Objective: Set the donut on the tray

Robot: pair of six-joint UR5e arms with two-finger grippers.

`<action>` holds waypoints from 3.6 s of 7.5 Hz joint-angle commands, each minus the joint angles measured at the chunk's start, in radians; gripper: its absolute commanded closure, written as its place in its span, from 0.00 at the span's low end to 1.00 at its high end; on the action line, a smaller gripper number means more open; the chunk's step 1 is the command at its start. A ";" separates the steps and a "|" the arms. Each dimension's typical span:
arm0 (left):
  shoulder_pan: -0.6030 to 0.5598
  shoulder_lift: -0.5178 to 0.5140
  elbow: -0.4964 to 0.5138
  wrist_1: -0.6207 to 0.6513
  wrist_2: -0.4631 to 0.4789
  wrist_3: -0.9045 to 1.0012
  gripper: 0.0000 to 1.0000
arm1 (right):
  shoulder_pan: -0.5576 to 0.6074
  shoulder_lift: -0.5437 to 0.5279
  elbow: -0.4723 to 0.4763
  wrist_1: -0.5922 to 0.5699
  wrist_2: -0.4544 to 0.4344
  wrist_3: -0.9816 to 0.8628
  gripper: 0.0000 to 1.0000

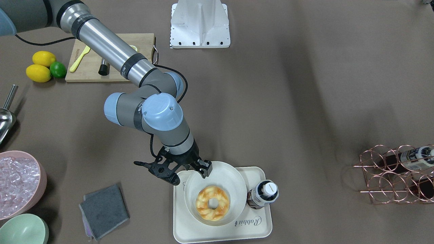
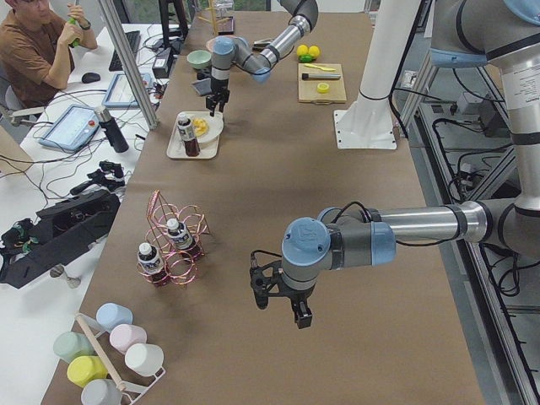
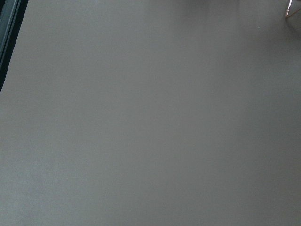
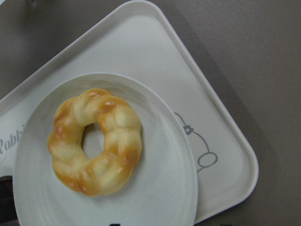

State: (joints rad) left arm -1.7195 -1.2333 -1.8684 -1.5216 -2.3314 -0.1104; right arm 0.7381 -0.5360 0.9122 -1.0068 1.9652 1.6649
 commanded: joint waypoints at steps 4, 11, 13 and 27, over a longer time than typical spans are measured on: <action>0.006 0.000 0.008 0.003 0.000 0.000 0.02 | 0.199 -0.371 0.539 -0.234 0.318 -0.325 0.01; 0.017 -0.002 0.026 0.001 0.000 0.002 0.02 | 0.518 -1.168 0.924 -0.283 0.414 -1.209 0.01; 0.017 -0.002 0.026 0.003 0.000 0.002 0.02 | 0.620 -1.197 0.921 -0.431 0.403 -1.475 0.01; 0.018 -0.011 0.018 0.004 0.001 0.000 0.02 | 0.839 -1.170 0.795 -0.632 0.339 -1.933 0.01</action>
State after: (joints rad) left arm -1.7012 -1.2420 -1.8471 -1.5163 -2.3307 -0.1102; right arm 1.5762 -1.7102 1.7077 -1.6383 2.3182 -0.2699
